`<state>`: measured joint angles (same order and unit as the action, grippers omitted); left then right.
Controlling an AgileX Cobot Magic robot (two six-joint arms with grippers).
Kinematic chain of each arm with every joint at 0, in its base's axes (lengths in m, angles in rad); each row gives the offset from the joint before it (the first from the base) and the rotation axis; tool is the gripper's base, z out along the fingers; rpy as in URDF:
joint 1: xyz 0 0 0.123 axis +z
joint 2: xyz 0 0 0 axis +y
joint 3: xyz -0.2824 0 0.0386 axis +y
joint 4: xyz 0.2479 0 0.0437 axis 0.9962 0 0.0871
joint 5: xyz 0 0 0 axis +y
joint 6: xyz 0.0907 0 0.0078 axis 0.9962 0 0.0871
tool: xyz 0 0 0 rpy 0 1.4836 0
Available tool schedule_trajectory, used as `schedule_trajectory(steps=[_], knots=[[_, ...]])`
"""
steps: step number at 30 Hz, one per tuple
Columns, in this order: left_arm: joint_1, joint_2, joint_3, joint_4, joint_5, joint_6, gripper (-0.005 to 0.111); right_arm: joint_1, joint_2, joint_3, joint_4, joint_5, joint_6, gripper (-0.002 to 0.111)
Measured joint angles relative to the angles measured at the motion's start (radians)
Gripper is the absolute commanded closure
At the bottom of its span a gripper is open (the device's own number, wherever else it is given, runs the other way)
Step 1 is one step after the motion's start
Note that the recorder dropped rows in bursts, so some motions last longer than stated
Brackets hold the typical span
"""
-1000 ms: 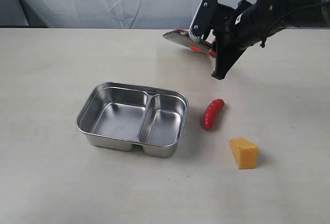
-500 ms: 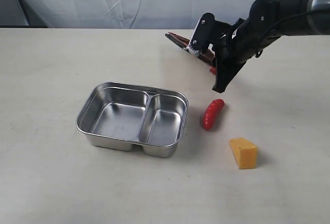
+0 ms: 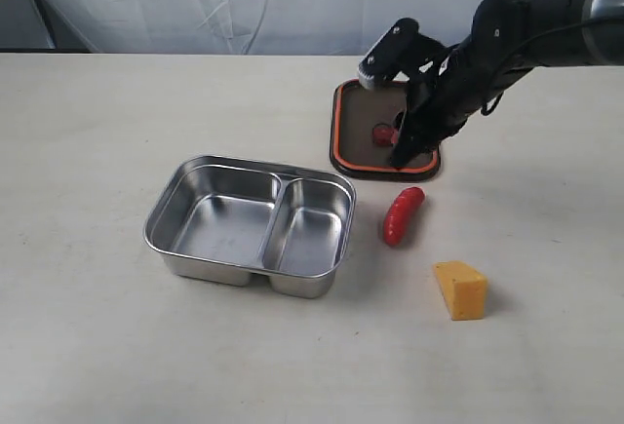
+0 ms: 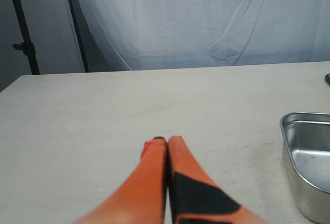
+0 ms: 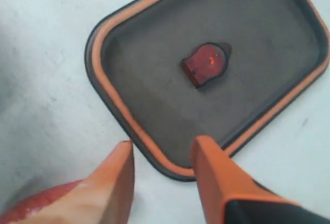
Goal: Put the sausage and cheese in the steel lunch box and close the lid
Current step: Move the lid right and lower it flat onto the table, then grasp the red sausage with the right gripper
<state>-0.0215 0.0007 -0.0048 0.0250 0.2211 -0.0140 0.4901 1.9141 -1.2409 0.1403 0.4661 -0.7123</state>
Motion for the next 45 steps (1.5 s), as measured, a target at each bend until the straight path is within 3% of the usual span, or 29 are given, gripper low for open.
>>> schedule_trajectory(steps=[4,6,12,15,25,30,45], knots=[[0.000,0.000,0.000,0.000,0.000,0.000,0.107,0.000,-0.064,0.000,-0.035,0.086,0.423,0.070],[0.000,0.000,0.000,0.000,0.000,0.000,0.107,0.000,-0.089,0.000,-0.045,0.170,0.531,0.070],[0.000,0.000,0.000,0.000,0.000,0.000,0.107,0.000,-0.104,0.000,-0.036,0.513,0.624,0.070],[0.000,0.000,0.000,0.000,0.000,0.000,0.107,0.000,-0.104,0.000,0.009,0.580,0.629,0.070],[0.000,0.000,0.000,0.000,0.000,0.000,0.107,0.000,-0.072,0.000,0.180,0.459,0.659,0.070],[0.000,0.000,0.000,0.000,0.000,0.000,0.107,0.000,-0.002,0.000,0.205,0.440,0.665,0.055],[0.000,0.000,0.000,0.000,0.000,0.000,0.107,0.000,0.072,0.000,0.192,0.287,0.767,0.054]])
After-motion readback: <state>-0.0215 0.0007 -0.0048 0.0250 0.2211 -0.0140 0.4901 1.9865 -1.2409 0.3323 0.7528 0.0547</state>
